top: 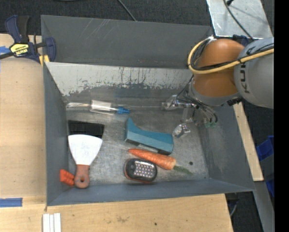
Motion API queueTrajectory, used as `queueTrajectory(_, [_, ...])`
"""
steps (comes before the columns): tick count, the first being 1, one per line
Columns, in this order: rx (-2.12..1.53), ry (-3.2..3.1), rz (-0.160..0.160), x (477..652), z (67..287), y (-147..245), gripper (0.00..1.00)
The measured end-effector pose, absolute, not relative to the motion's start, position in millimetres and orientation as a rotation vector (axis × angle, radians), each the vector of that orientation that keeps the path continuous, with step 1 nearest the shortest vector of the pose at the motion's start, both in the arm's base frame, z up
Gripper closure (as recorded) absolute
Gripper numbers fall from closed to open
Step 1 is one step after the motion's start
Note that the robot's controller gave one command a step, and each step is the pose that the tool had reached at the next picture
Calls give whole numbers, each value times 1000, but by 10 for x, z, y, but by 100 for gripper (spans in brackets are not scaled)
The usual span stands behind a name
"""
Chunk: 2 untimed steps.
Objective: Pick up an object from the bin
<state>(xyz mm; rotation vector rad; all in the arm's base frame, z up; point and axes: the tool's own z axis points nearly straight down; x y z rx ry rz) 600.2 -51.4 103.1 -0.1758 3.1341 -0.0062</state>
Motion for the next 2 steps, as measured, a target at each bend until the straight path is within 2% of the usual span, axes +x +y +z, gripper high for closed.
queueTrajectory(1, [-134, 3128, -7, 5951, 1027, -425, 0])
queueTrajectory(2, [-130, 3129, -12, 5756, 890, -108, 0])
